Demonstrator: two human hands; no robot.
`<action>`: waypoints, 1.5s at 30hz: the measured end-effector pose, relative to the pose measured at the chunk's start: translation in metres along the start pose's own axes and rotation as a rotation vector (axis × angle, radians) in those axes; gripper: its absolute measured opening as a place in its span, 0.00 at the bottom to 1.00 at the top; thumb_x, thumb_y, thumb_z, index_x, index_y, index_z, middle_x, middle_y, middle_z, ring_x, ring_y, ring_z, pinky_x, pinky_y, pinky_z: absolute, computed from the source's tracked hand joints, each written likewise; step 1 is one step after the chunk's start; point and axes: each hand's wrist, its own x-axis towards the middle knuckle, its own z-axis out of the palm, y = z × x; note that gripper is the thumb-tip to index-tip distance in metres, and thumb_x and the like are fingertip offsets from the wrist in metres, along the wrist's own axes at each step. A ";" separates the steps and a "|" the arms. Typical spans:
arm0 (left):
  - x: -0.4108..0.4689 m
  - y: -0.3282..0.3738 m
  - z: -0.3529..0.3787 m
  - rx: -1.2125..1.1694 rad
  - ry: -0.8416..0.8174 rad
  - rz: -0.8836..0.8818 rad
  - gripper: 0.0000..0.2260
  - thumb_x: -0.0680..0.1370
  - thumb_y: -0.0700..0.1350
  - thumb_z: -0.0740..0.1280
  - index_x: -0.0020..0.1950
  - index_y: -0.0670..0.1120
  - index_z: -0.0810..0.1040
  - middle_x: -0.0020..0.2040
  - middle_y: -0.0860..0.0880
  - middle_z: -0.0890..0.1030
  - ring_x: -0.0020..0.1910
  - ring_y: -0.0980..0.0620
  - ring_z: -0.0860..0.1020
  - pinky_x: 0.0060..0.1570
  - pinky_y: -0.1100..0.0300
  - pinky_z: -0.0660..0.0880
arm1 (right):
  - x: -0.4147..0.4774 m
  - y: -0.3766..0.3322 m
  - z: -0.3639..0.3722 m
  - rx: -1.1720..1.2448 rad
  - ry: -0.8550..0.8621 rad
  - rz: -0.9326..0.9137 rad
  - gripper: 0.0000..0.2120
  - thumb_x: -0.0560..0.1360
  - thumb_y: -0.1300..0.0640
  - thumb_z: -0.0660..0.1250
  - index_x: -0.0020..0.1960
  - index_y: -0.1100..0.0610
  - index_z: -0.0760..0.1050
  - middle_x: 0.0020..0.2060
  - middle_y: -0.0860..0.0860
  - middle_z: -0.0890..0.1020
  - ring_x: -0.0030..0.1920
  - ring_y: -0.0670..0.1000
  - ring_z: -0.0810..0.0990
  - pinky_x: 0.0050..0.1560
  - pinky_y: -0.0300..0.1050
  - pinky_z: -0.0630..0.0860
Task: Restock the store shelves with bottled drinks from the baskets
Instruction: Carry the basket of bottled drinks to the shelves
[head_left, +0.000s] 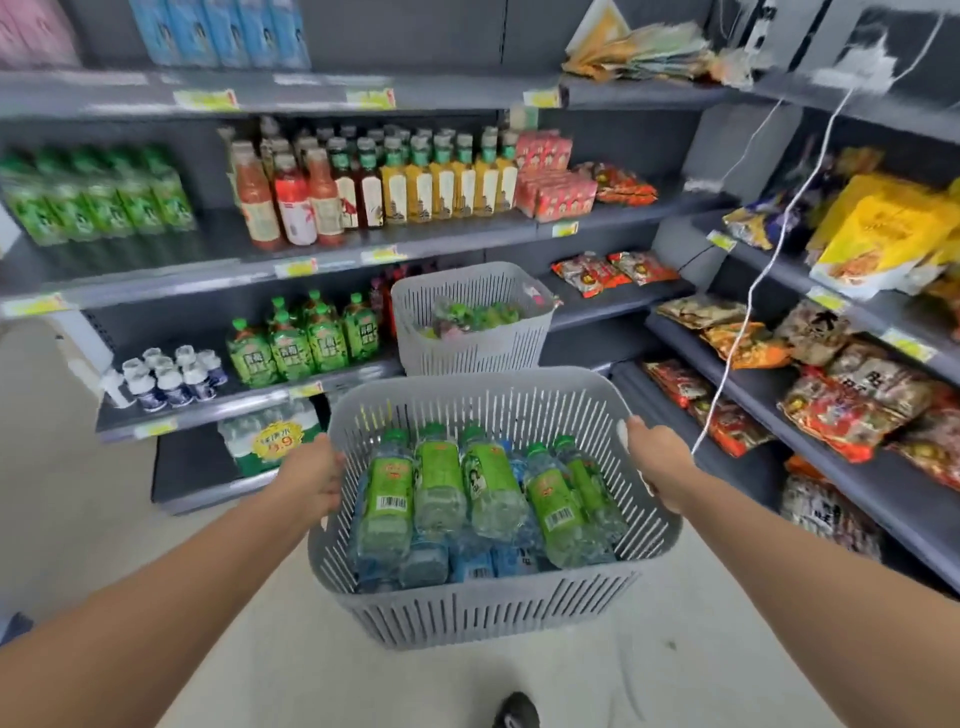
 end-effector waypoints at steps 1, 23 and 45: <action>0.012 0.008 0.017 -0.003 0.009 -0.003 0.18 0.84 0.49 0.52 0.38 0.44 0.68 0.28 0.48 0.59 0.14 0.55 0.54 0.17 0.72 0.53 | 0.022 -0.006 -0.003 -0.014 0.000 -0.003 0.31 0.81 0.42 0.48 0.70 0.66 0.66 0.60 0.62 0.76 0.52 0.58 0.76 0.51 0.47 0.70; 0.205 0.048 0.243 -0.070 0.273 -0.078 0.16 0.83 0.47 0.53 0.37 0.45 0.69 0.29 0.46 0.64 0.26 0.50 0.60 0.27 0.60 0.57 | 0.358 -0.061 0.015 -0.155 -0.166 -0.117 0.25 0.82 0.43 0.46 0.38 0.58 0.70 0.34 0.54 0.71 0.34 0.52 0.70 0.39 0.45 0.65; 0.257 0.010 0.254 0.024 0.590 -0.123 0.22 0.79 0.55 0.52 0.36 0.41 0.74 0.35 0.39 0.76 0.34 0.42 0.73 0.38 0.51 0.70 | 0.417 -0.051 0.078 -0.184 -0.273 -0.232 0.30 0.83 0.45 0.44 0.58 0.66 0.76 0.53 0.65 0.80 0.54 0.63 0.77 0.59 0.56 0.73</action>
